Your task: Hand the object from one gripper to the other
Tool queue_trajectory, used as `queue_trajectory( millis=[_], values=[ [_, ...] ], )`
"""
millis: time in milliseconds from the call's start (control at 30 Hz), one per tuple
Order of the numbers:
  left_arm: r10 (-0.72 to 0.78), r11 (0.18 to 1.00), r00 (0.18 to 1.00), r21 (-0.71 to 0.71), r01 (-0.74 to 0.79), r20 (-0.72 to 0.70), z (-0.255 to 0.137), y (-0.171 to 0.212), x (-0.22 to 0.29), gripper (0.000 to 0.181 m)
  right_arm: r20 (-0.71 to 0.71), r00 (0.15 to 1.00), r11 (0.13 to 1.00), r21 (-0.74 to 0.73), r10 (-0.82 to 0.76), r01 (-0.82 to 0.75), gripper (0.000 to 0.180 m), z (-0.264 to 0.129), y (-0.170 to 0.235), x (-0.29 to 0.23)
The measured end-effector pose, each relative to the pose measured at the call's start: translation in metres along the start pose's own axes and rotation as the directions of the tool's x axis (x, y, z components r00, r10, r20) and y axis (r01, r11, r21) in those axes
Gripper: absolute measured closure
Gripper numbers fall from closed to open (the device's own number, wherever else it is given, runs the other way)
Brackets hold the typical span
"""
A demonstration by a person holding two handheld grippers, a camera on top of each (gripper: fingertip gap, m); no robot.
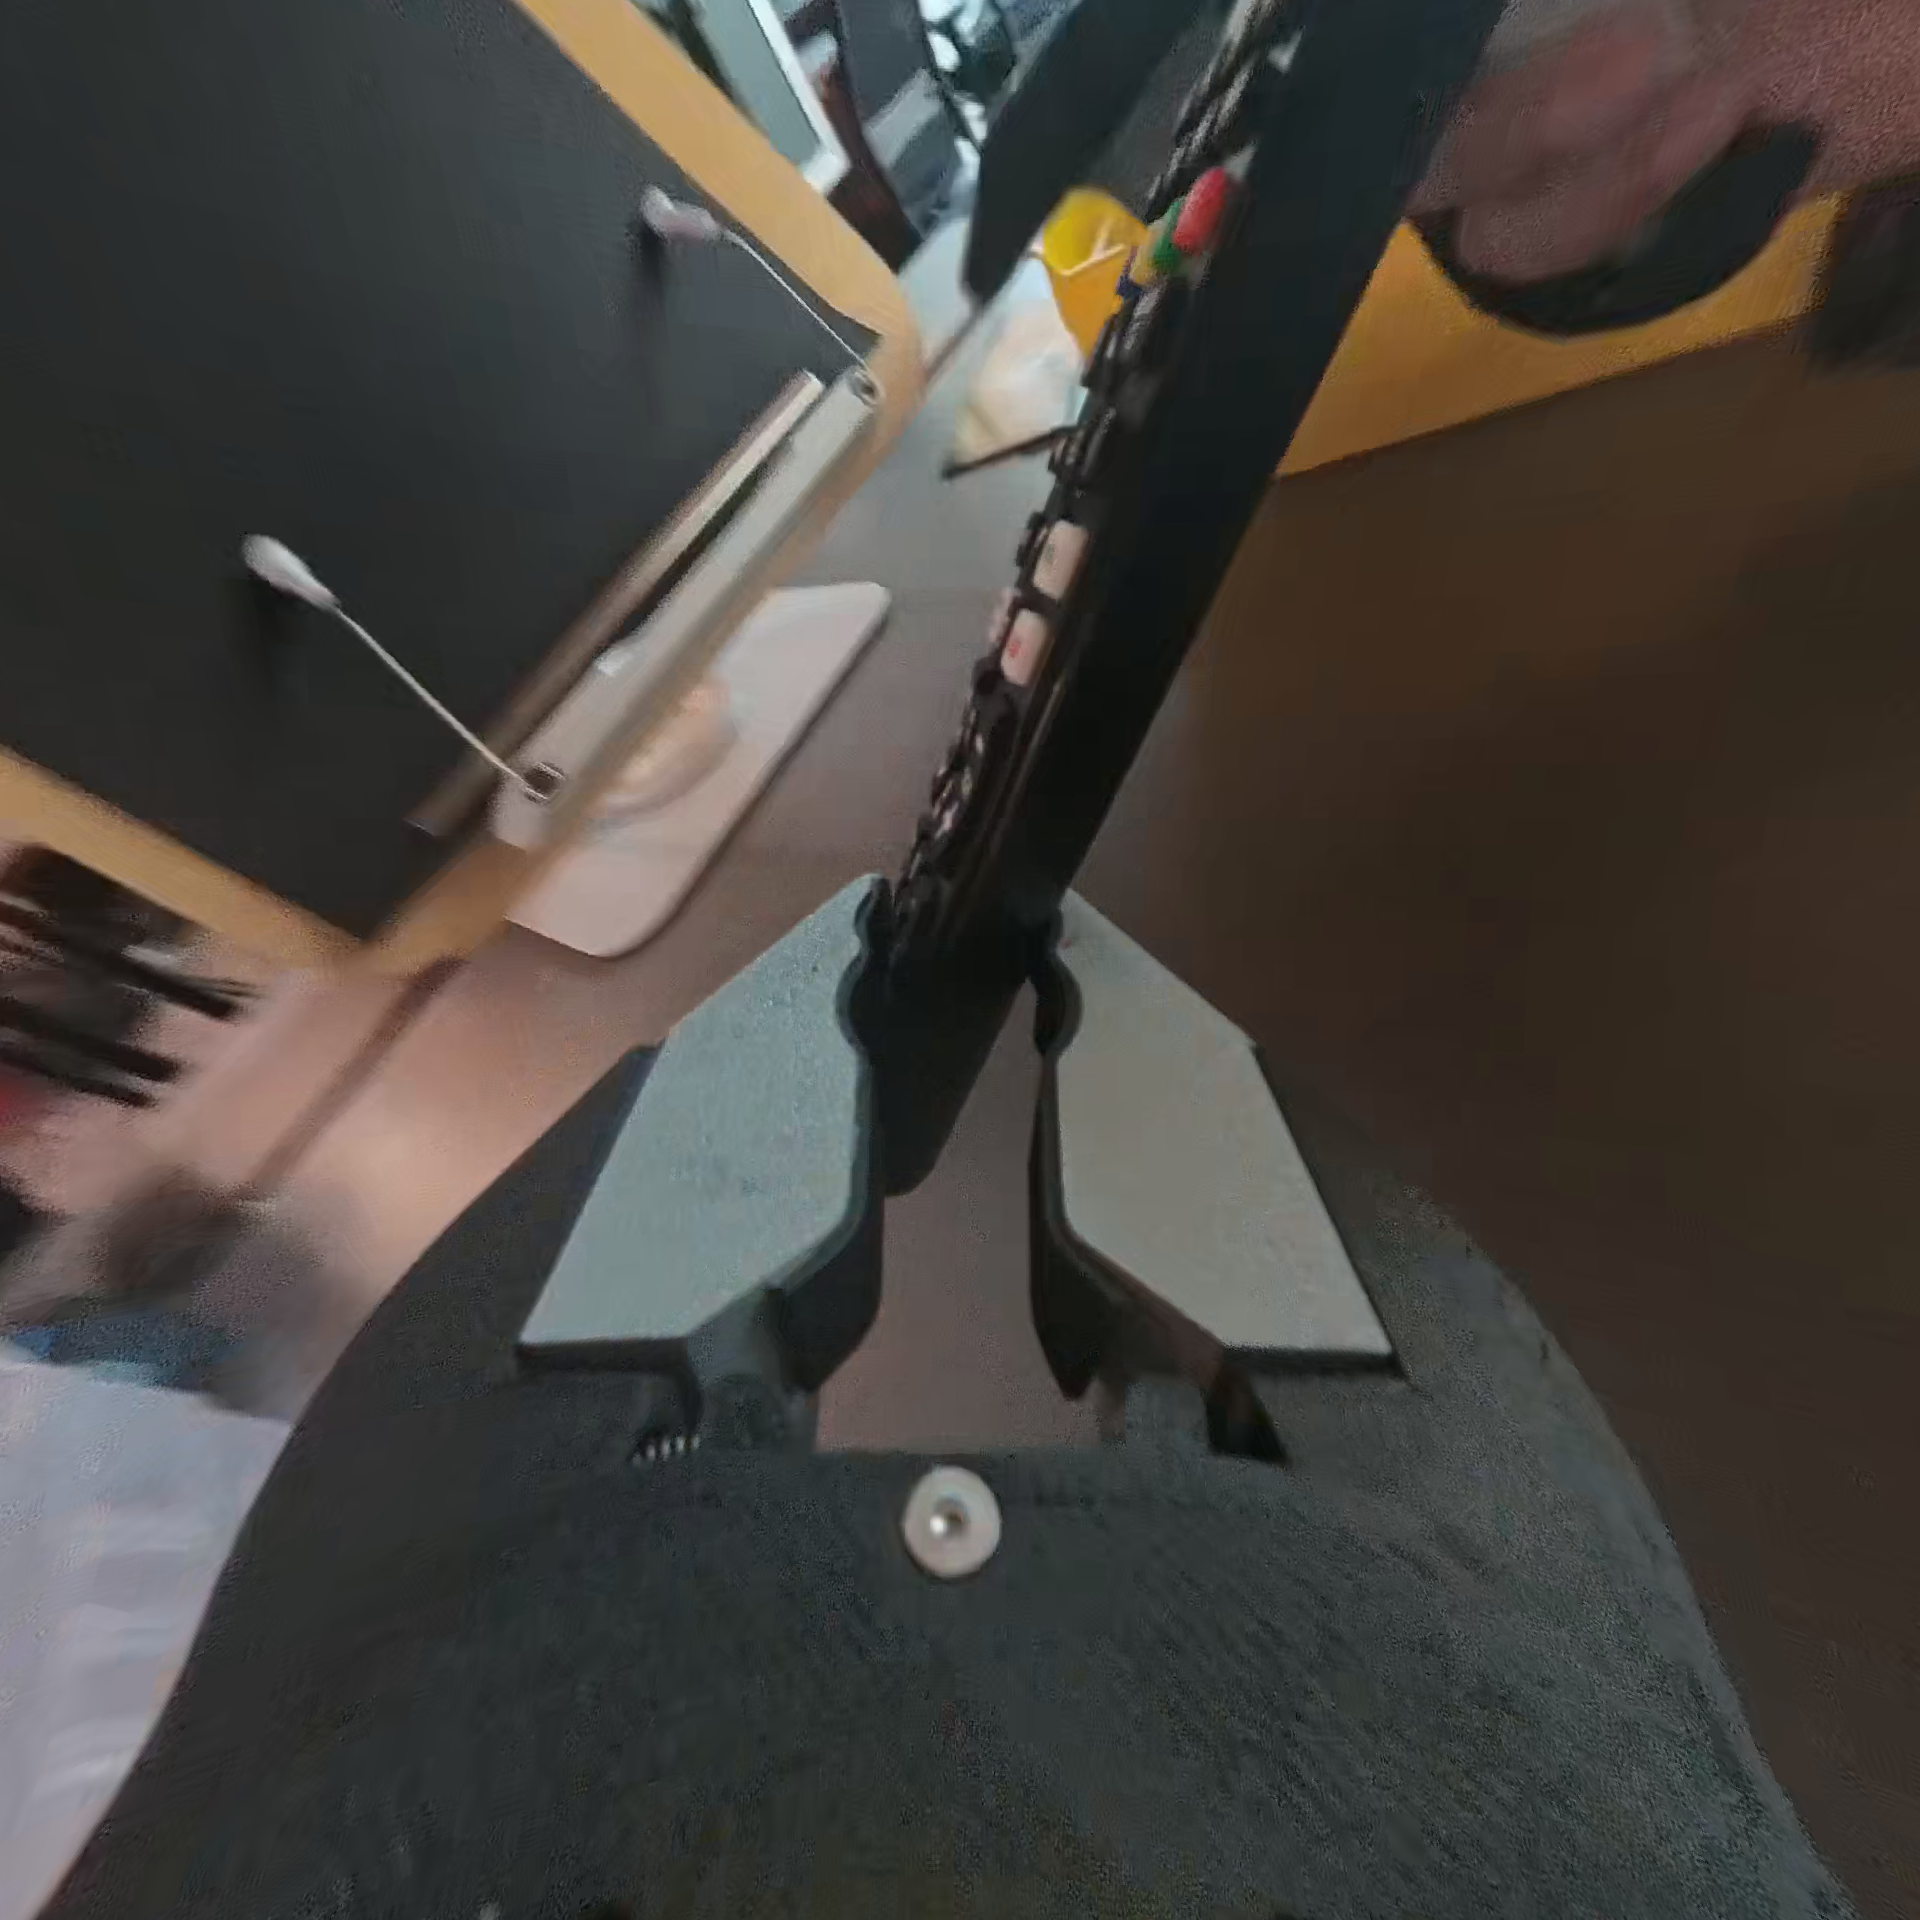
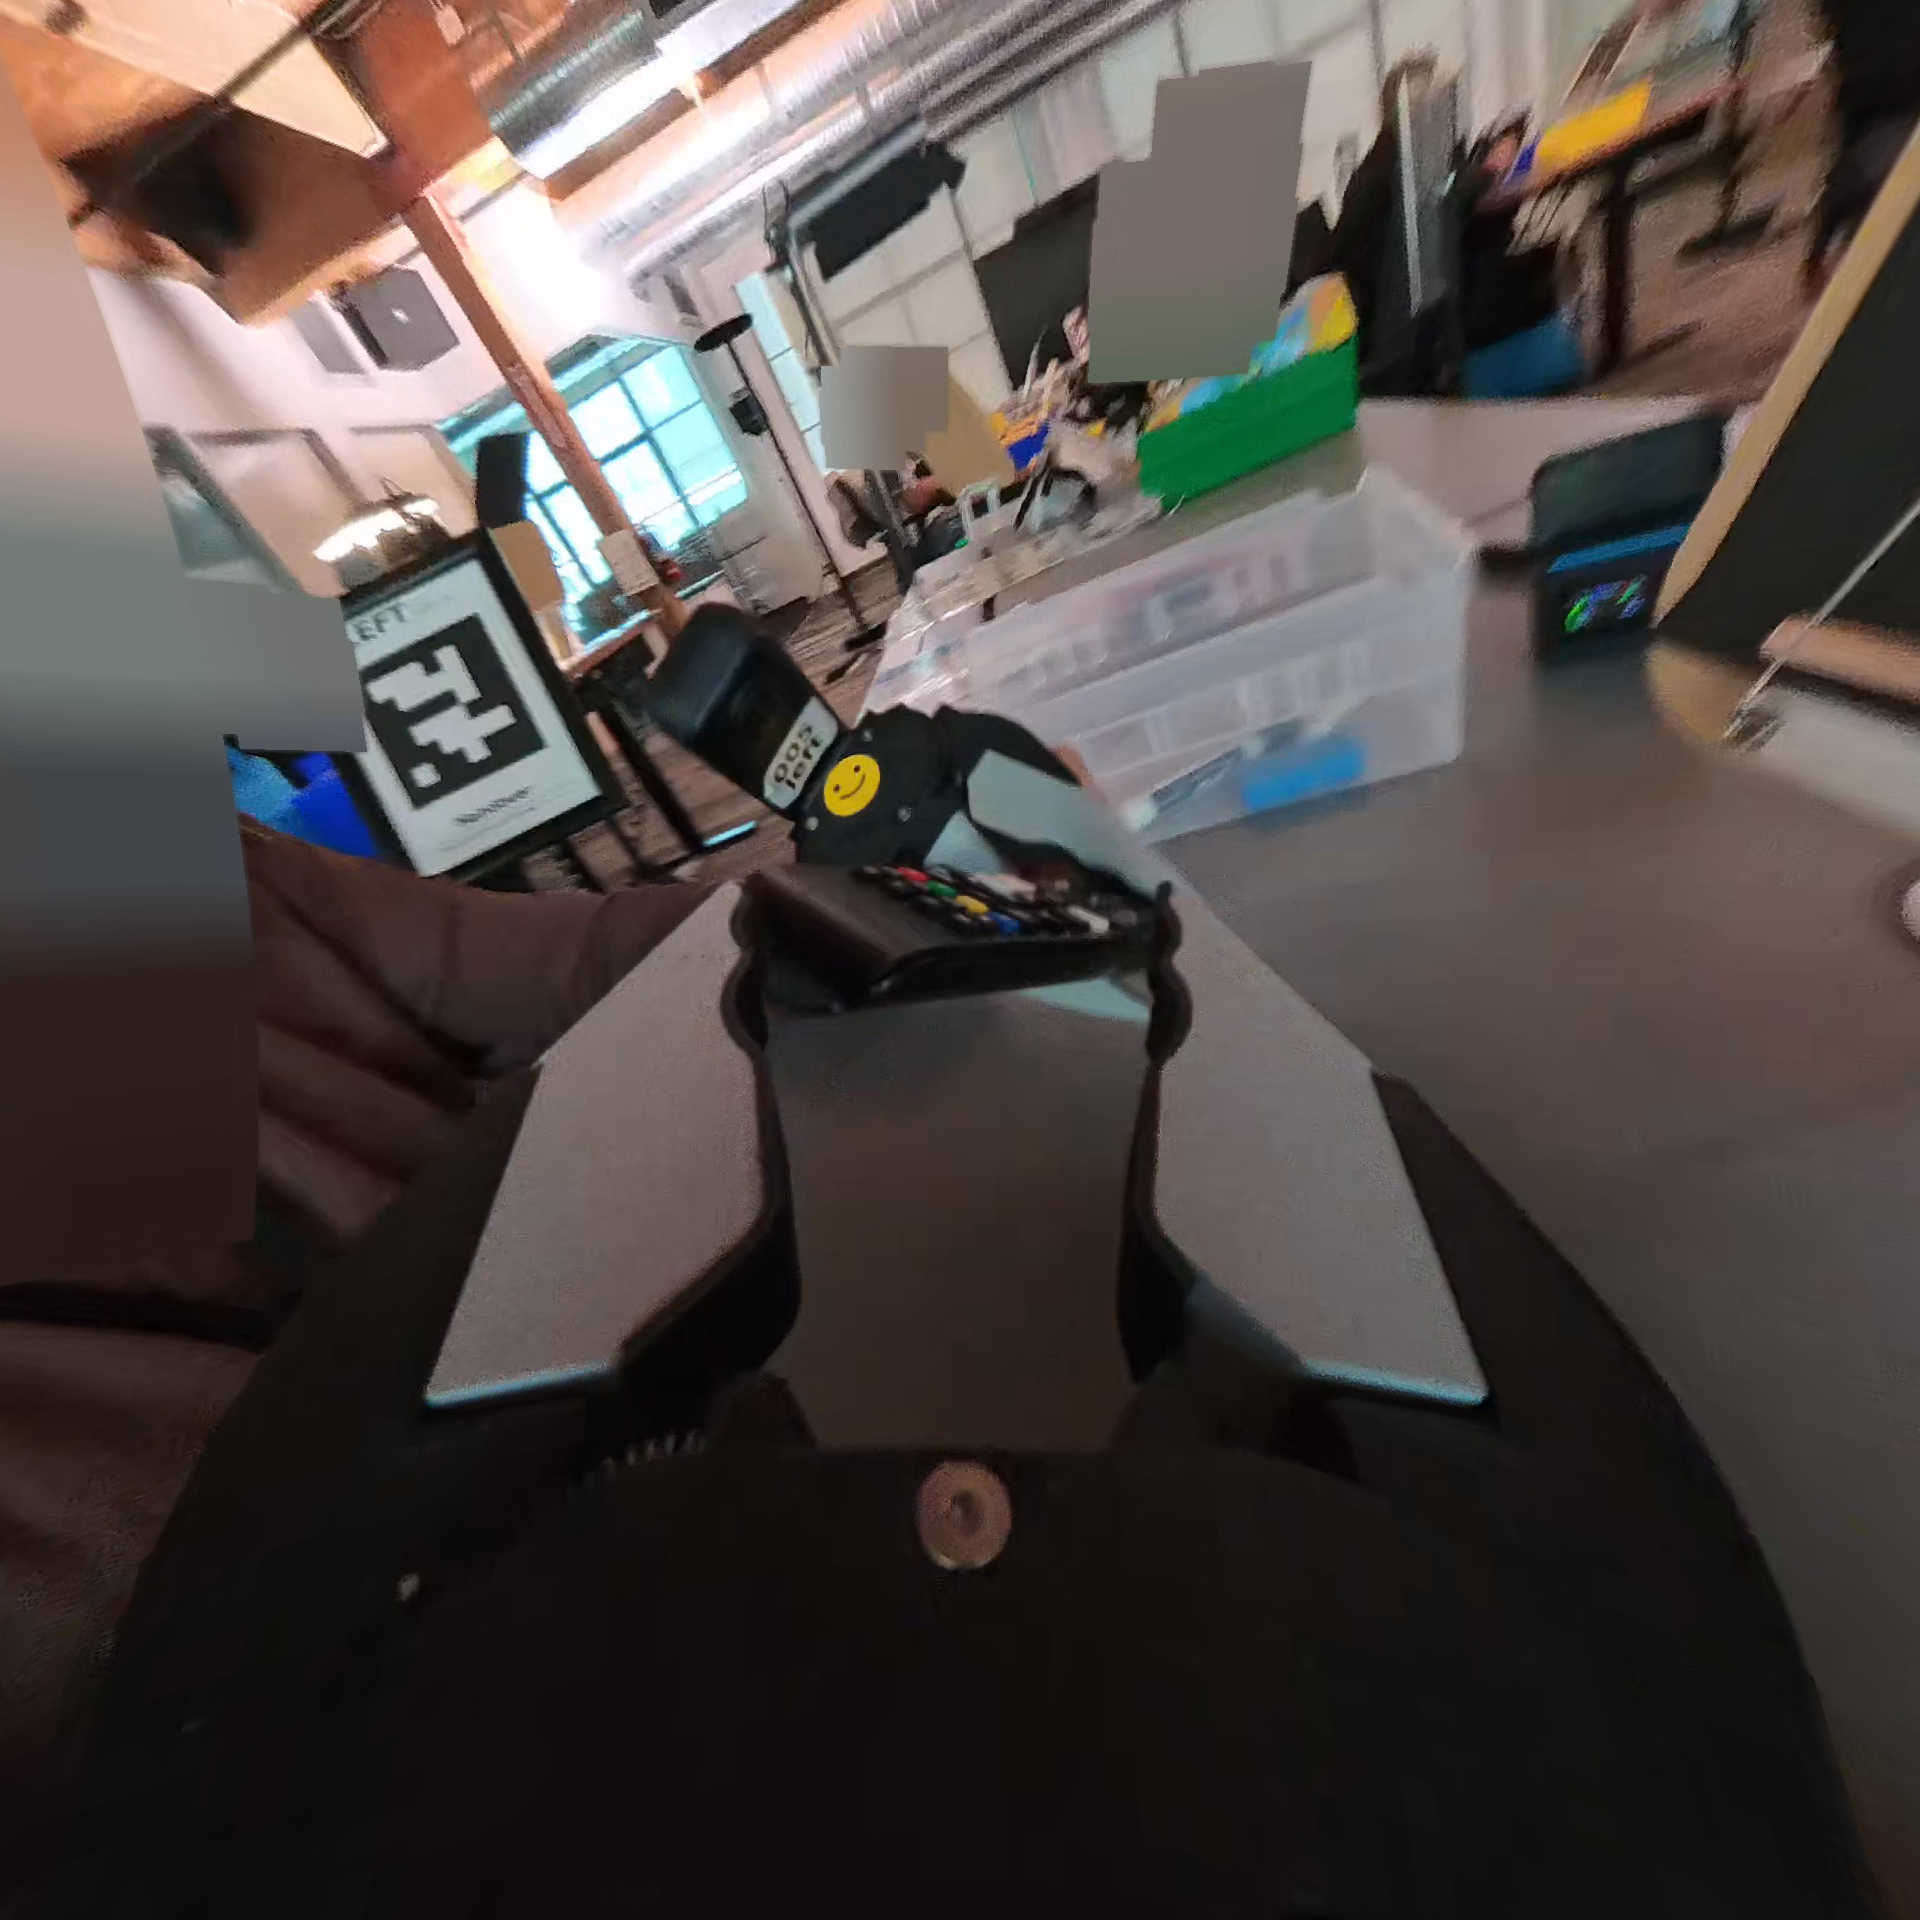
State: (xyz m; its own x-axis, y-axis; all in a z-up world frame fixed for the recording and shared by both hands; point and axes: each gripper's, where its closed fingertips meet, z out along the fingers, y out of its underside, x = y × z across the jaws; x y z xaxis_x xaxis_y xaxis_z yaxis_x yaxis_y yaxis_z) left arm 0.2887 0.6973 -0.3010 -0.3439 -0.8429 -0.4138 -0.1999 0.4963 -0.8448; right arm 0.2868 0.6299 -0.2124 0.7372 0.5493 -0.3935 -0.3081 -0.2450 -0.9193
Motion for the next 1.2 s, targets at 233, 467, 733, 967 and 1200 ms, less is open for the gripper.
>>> queue_trajectory(
  millis=[233, 467, 733, 967, 1200],
  values=[
    [-0.428, 0.893, 0.849, 0.005, 0.451, -0.309, 0.0, -0.019, 0.03, 0.158, -0.125, 0.981, 0.985, -0.109, -0.145, 0.132, 0.102, 0.02, 0.024, 0.022],
    [-0.469, 0.861, 0.768, -0.032, 0.507, -0.437, 0.0, -0.029, 0.058, 0.158, 0.047, 0.989, 0.977, -0.158, -0.138, 0.144, 0.149, 0.046, 0.04, 0.0],
    [-0.456, 0.877, 0.815, -0.025, 0.48, -0.356, -0.005, -0.02, 0.035, 0.13, -0.375, 0.732, 0.797, -0.473, -0.568, 0.376, 0.159, 0.03, 0.042, 0.054],
    [-0.327, 0.906, 0.906, 0.184, 0.381, -0.267, -0.021, -0.039, 0.007, 0.115, -0.298, 0.524, 0.546, -0.726, -0.798, 0.419, 0.158, 0.03, 0.064, 0.063],
    [-0.017, 0.921, 0.979, 0.377, 0.095, -0.204, -0.039, -0.061, 0.026, 0.145, -0.172, 0.38, 0.355, -0.797, -0.909, 0.489, 0.158, 0.041, 0.072, 0.051]
  ],
)
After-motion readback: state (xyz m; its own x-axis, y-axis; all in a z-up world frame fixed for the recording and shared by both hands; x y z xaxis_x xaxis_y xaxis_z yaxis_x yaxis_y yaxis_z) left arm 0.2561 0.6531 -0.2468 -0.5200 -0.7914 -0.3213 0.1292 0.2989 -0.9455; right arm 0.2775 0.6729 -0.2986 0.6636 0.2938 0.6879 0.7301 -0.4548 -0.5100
